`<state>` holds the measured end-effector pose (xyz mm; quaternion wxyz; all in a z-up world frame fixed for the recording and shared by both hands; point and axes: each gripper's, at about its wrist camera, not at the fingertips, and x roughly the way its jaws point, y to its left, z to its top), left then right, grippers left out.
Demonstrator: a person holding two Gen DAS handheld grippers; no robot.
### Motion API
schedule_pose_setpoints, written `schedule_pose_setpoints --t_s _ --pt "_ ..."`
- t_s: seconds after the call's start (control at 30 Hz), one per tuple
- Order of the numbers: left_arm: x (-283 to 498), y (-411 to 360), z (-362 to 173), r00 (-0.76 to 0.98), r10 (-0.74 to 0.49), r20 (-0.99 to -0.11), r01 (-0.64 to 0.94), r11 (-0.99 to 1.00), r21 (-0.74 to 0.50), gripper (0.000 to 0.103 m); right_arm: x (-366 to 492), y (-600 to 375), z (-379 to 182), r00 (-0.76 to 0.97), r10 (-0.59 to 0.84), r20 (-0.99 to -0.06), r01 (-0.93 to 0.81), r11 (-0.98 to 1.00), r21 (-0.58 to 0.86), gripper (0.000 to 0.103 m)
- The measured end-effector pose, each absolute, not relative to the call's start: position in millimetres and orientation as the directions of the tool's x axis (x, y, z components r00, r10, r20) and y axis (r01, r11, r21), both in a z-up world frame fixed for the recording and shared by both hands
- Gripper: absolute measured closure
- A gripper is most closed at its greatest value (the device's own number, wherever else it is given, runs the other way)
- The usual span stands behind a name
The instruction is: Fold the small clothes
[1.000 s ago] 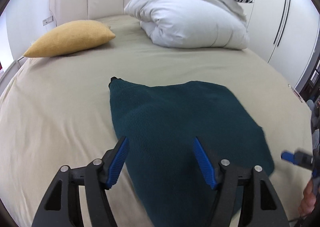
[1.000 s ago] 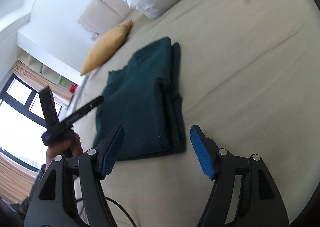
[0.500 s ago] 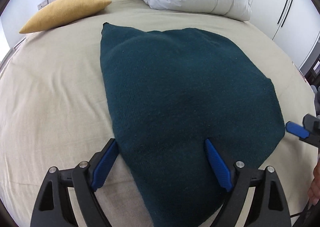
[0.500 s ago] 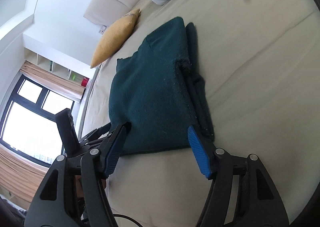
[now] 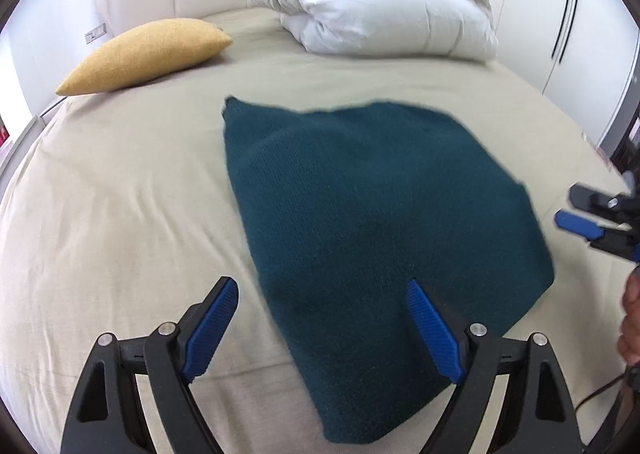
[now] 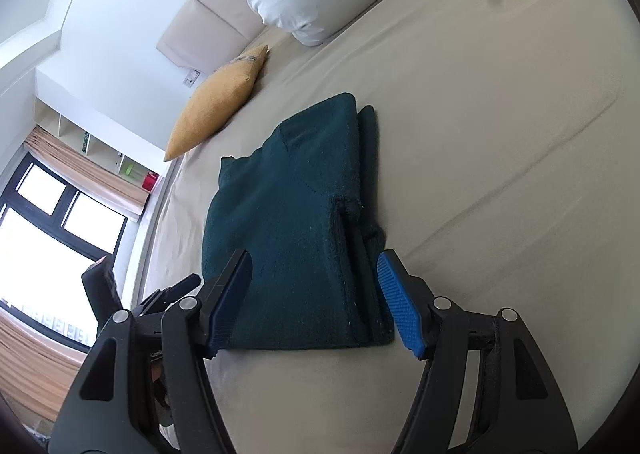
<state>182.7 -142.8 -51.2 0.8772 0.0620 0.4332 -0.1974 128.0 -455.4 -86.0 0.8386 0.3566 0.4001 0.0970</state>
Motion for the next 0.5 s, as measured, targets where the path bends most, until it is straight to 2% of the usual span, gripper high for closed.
schedule_pose_setpoints --t_s 0.07,0.13,0.2,0.37,0.43,0.47,0.5 --pt "185 -127 -40 0.565 -0.327 -0.758 0.371 0.921 -0.121 0.011 136 -457 -83 0.67 0.43 -0.605 0.13 0.735 0.666 0.037" --pt "201 -110 -41 0.54 -0.391 -0.746 0.338 0.912 -0.233 0.008 146 -461 -81 0.681 0.422 -0.599 0.132 0.734 0.666 0.028" --pt "222 -105 -48 0.505 -0.421 -0.753 0.306 0.904 -0.3 0.008 159 -464 -82 0.676 0.426 -0.602 0.137 0.729 0.67 0.027" --pt "254 -105 -70 0.404 -0.51 -0.76 0.253 0.86 -0.442 0.009 199 -461 -100 0.606 0.48 -0.635 0.13 0.728 0.674 0.027" --pt "259 -112 -78 0.37 -0.518 -0.771 0.257 0.855 -0.451 0.012 212 -456 -111 0.57 0.504 -0.649 0.129 0.726 0.676 0.028" --pt "264 -116 -85 0.348 -0.533 -0.772 0.259 0.845 -0.467 0.015 219 -453 -116 0.551 0.514 -0.657 0.121 0.73 0.673 0.03" --pt "266 -118 -89 0.335 -0.543 -0.77 0.255 0.839 -0.48 0.022 223 -450 -118 0.547 0.503 -0.669 0.117 0.745 0.657 0.037"
